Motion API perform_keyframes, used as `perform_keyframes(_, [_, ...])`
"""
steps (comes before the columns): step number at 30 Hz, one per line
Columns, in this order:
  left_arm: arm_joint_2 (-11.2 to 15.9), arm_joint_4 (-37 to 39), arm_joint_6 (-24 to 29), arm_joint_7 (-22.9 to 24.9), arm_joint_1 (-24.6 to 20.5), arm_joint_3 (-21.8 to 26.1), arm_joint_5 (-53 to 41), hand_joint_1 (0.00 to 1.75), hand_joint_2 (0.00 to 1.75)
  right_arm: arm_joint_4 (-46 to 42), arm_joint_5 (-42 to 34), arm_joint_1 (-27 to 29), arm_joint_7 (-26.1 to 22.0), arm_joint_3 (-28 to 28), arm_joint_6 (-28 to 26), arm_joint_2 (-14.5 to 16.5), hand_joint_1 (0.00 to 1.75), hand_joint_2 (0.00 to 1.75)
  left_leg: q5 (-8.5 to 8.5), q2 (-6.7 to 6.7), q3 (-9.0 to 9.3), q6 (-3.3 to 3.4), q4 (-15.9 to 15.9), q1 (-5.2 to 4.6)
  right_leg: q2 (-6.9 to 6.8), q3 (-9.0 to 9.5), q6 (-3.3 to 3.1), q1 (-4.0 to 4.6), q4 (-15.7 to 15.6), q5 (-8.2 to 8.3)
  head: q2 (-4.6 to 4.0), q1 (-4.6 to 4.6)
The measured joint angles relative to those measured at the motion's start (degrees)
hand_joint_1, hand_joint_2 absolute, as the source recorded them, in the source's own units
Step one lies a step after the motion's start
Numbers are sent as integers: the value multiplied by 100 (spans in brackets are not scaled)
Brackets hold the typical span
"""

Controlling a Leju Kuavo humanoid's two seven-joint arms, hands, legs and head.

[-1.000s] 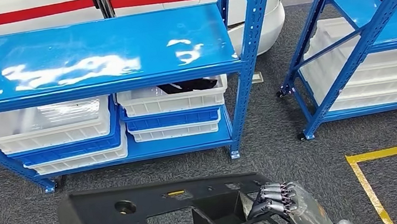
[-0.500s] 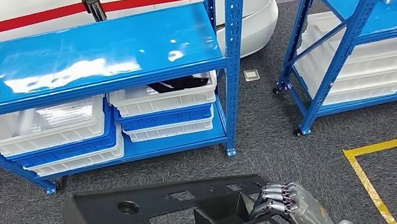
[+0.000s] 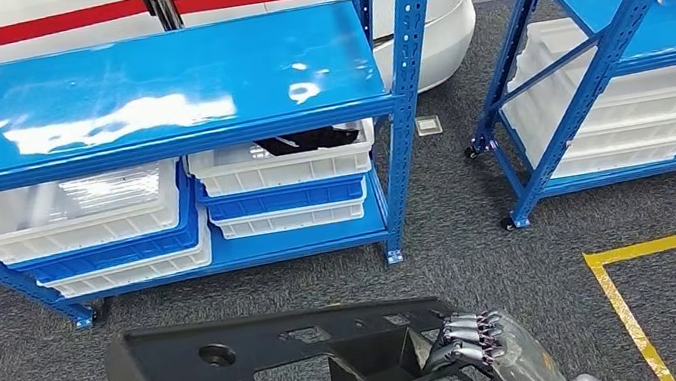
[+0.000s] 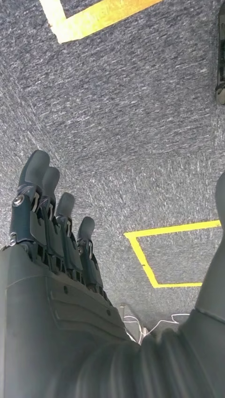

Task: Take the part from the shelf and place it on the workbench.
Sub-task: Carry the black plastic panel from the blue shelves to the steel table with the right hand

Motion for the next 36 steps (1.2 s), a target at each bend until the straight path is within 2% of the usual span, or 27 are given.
perform_keyframes(6, [1, 0, -12, 0, -2, 32, 22, 0, 175, 3, 0, 0, 1, -1, 0, -1, 175, 175, -25, 0, -25, 104, 43, -25, 2, -6, 80, -62, -24, 22, -2, -2])
perform_keyframes(10, [2, 0, -39, 2, -3, 57, 35, 0, 175, -3, 7, 4, 2, -4, -7, -11, 175, 175, 19, 2, 4, 177, -30, 1, -3, -17, 123, -49, -5, 13, -1, -2])
perform_keyframes(12, [-1, 0, -60, 10, -7, 58, 9, 0, 175, -10, 9, 6, 3, -10, -16, -31, 175, 175, 80, 17, 40, 238, -129, 51, -8, -192, 117, -40, 337, -173, -1, 10])
perform_keyframes(14, [-3, 0, -67, 29, -9, 58, -20, 0, 175, -7, 7, 9, 7, -27, -23, -51, 175, 175, 106, 28, 28, 259, -154, 71, -8, -589, 91, -77, 1088, -498, -2, 24])
perform_keyframes(15, [-4, 0, -71, 42, -8, 58, -30, 0, 175, -1, 5, 10, 9, -36, -23, -62, 175, 175, 112, 29, 15, 252, -152, 76, -8, -775, 107, -102, 1436, -609, -2, 28])
perform_keyframes(16, [-5, 0, -75, 55, -7, 58, -40, 0, 175, 7, 3, 10, 12, -43, -23, -71, 175, 175, 119, 28, 5, 238, -150, 83, -9, -881, 147, -128, 1628, -642, -2, 27])
perform_keyframes(17, [-5, 0, -79, 66, -7, 58, -50, 0, 175, 13, 1, 9, 15, -46, -22, -79, 175, 175, 126, 26, -1, 215, -147, 97, -11, -866, 212, -158, 1583, -576, -2, 27])
perform_keyframes(18, [-5, 0, -84, 76, -7, 58, -58, 0, 175, 18, -2, 8, 19, -48, -22, -84, 175, 175, 131, 21, -4, 183, -142, 117, -15, -731, 292, -195, 1303, -434, -1, 27])
perform_keyframes(19, [-4, -1, -88, 84, -7, 58, -62, 0, 175, 21, -2, 6, 22, -48, -22, -85, 175, 175, 132, 16, -6, 141, -130, 137, -22, -512, 370, -237, 871, -264, -1, 30])
perform_keyframes(20, [3, -2, -92, 91, -7, 58, -63, 0, 175, 25, -2, 3, 26, -48, -22, -85, 175, 175, 124, 10, -9, 85, -111, 143, -38, -323, 417, -255, 477, -120, -1, 40])
perform_keyframes(21, [8, -3, -96, 95, -6, 58, -62, 0, 175, 27, -1, 1, 29, -47, -22, -84, 175, 175, 111, 8, -10, 27, -93, 145, -43, -191, 411, -259, 196, -22, -1, 46])
perform_keyframes(22, [14, -4, -98, 98, -6, 58, -61, 0, 175, 30, -1, 2, 31, -46, -22, -84, 175, 175, 99, 8, -9, -30, -82, 143, -47, -136, 364, -246, 66, 21, -2, 49])
perform_keyframes(24, [16, -4, -99, 99, -5, 60, -54, 0, 175, 32, 0, 11, 33, -46, -22, -85, 175, 175, 96, 12, 5, -124, -89, 166, -33, -150, 213, -200, 60, 49, -2, 39])
perform_keyframes(26, [23, -4, -99, 102, -3, 62, -41, 0, 175, 32, -2, 16, 31, -48, -21, -86, 175, 175, 12, 13, -31, -179, 12, 219, -26, -127, 105, -200, 53, 86, -2, 31])
perform_keyframes(28, [27, -3, -99, 104, -1, 63, -35, 0, 175, 36, -8, 15, 25, -48, -18, -86, 175, 175, -344, 9, -246, -202, 541, 245, -21, -108, 27, -191, 46, 125, -1, 21])
perform_keyframes(30, [27, -2, -99, 104, 1, 63, -36, 0, 175, 48, -15, 16, 20, -48, -14, -86, 175, 175, -739, 6, -569, -211, 1317, 243, -19, -123, -7, -140, 52, 133, 0, 15])
perform_keyframes(31, [28, -2, -99, 104, 3, 63, -39, 0, 175, 59, -16, 16, 16, -48, -14, -85, 175, 175, -806, 5, -666, -205, 1549, 242, -16, -125, -12, -116, 54, 129, 0, 14])
perform_keyframes(32, [31, -2, -100, 104, 6, 63, -46, 0, 175, 68, -17, 17, 14, -48, -14, -85, 175, 175, -764, 6, -668, -189, 1578, 240, -11, -120, -18, -95, 55, 125, -1, 14])
perform_keyframes(33, [32, -2, -101, 104, 7, 63, -55, 0, 175, 75, -17, 17, 12, -48, -14, -85, 175, 175, -624, 5, -565, -160, 1385, 234, -4, -109, -23, -77, 55, 120, -1, 13])
perform_keyframes(34, [35, -3, -104, 104, 8, 63, -65, 0, 175, 80, -17, 16, 8, -48, -15, -85, 175, 175, -424, 3, -380, -113, 1017, 222, 3, -95, -29, -63, 55, 115, -2, 12])
perform_keyframes(36, [48, -4, -110, 104, 4, 62, -80, 0, 175, 80, -14, 16, 1, -48, -15, -84, 175, 175, -161, 12, -32, -15, 317, 179, 11, -87, -27, -27, 54, 105, -1, 16])
